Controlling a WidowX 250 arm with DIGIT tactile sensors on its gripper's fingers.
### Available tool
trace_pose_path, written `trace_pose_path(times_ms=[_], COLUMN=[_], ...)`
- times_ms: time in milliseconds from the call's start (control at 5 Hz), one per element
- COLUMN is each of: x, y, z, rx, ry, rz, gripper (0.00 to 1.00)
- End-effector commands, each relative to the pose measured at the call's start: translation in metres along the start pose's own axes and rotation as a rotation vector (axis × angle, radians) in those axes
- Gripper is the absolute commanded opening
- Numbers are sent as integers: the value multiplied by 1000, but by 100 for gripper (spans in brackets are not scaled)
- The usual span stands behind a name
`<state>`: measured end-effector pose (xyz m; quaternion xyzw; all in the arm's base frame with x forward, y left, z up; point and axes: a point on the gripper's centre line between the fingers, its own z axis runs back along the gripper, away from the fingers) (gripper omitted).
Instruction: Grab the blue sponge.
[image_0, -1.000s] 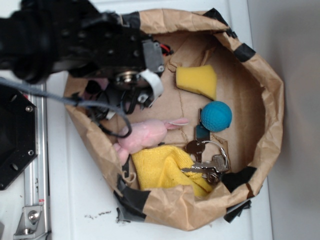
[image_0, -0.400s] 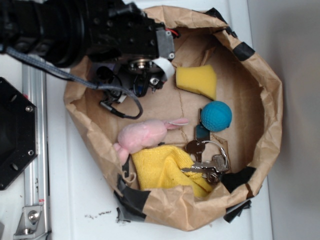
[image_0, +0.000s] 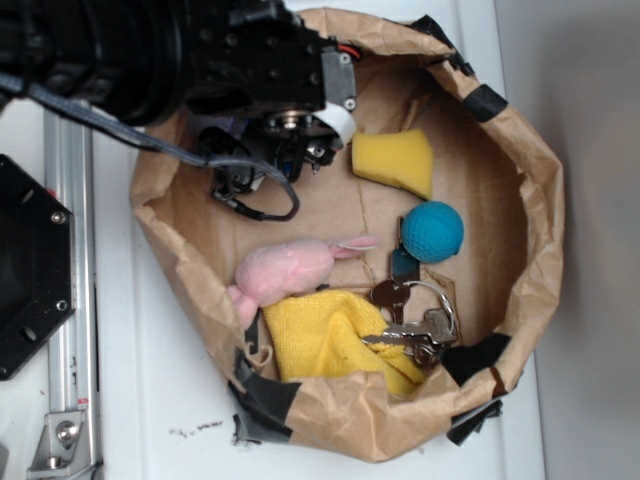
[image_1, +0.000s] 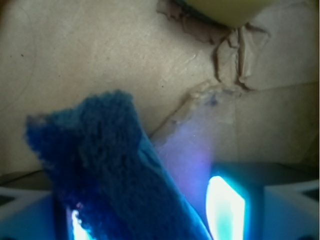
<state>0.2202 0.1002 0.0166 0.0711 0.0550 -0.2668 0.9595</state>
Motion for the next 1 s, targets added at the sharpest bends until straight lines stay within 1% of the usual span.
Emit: trace_pose_path(times_ms=[0,200,400,600,800], x=[20,60,80,67,57], y=[-4,-14,-41,-35,-29], z=[82,141,171,182,184], rx=[-32,-138,-129,-108,-66], ry=[-180,-195,-197,-305,-330], rz=[314,544,684,916,969], gripper=[0,0,0,0,0])
